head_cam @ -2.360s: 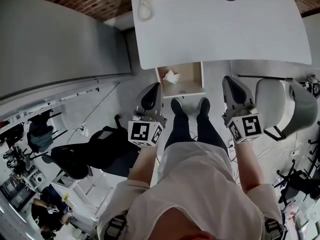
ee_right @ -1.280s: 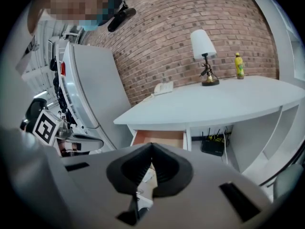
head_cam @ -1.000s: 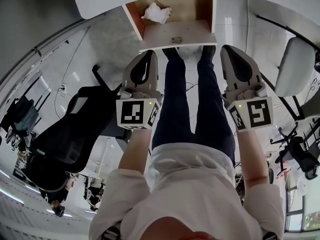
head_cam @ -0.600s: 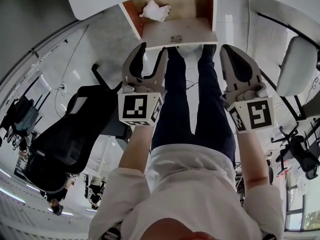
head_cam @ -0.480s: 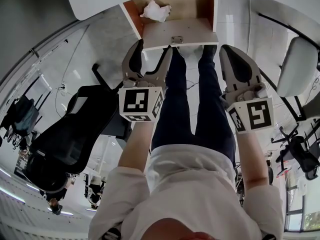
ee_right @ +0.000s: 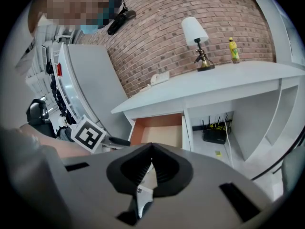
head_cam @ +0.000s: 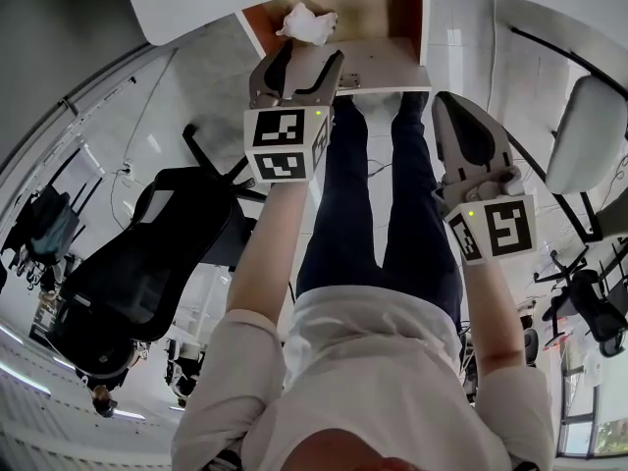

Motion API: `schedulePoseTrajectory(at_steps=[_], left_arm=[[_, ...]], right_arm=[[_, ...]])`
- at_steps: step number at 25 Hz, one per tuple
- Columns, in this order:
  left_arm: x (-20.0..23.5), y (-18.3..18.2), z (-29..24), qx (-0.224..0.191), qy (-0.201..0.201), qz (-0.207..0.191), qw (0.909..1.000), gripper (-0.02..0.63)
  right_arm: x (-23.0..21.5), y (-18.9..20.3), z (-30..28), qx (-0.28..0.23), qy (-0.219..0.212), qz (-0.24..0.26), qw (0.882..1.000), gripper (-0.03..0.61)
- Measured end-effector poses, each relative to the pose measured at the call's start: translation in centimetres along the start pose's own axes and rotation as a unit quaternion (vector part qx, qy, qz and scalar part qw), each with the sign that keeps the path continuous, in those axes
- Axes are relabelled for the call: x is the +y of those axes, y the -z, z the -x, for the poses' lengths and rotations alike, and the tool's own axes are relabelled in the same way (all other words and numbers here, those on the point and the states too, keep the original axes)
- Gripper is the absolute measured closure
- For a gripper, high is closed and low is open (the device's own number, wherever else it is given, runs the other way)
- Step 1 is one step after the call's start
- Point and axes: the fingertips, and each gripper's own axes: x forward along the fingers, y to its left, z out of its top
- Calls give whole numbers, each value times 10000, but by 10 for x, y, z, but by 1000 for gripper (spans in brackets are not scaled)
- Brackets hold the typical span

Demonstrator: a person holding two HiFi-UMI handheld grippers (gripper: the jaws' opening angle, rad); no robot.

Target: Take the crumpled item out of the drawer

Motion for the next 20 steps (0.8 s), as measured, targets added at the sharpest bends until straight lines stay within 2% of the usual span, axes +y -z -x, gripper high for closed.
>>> schedulePoseTrajectory(at_steps=[4, 8, 15, 20], left_arm=[[16, 12, -30, 410, -176, 51, 9990, 322], [25, 21, -56, 702, -145, 197, 9972, 322], [45, 45, -91, 1416, -446, 82, 9889, 322], [56, 56, -111, 1615, -513, 313, 9850, 322]], right_arm=[[-4, 1, -1, 8, 14, -28, 10000, 577], [-9, 2, -2, 15, 24, -78, 10000, 575], [-13, 2, -5, 31, -13, -143, 9999, 577], [-14, 4, -7, 71, -26, -188, 9998, 575]])
